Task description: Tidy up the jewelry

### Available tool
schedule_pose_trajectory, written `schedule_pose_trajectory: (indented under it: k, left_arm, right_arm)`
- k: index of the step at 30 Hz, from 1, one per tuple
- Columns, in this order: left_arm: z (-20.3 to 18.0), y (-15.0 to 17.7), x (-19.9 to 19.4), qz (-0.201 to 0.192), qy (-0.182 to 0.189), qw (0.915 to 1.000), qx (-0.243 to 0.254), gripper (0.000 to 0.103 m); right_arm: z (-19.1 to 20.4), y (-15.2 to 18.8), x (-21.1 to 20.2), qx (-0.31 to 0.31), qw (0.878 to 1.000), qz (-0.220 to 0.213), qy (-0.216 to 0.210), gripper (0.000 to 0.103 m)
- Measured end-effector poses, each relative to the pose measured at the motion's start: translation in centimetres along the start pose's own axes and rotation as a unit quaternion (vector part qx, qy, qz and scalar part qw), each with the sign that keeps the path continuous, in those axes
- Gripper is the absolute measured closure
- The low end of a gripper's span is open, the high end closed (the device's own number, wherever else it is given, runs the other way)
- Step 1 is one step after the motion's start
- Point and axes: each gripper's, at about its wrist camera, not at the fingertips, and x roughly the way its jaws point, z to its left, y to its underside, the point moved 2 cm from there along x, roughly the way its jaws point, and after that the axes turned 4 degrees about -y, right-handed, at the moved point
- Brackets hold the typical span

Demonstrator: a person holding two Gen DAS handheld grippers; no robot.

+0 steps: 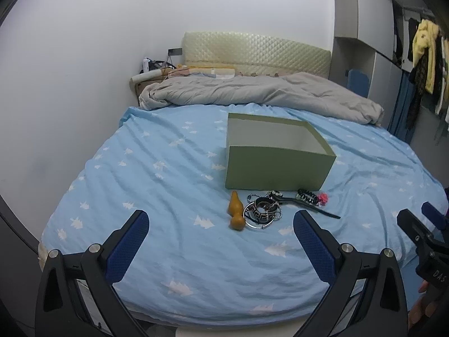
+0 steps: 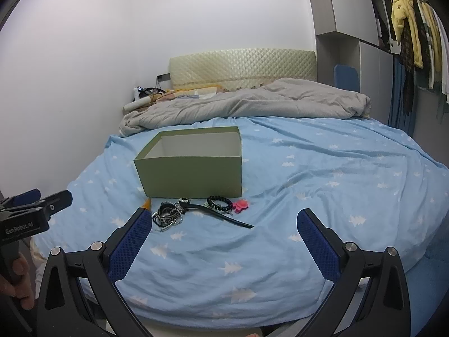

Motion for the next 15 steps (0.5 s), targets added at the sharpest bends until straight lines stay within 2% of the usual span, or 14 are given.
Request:
schedule_pose_trajectory:
  k: [15]
  left_arm:
    - [-0.87, 0.08, 0.45, 0.001, 0.0, 1.0, 0.01, 0.0]
  right_arm:
    - [-0.37, 0.24, 0.04, 0.01, 1.0, -0.004, 0.005, 0.0]
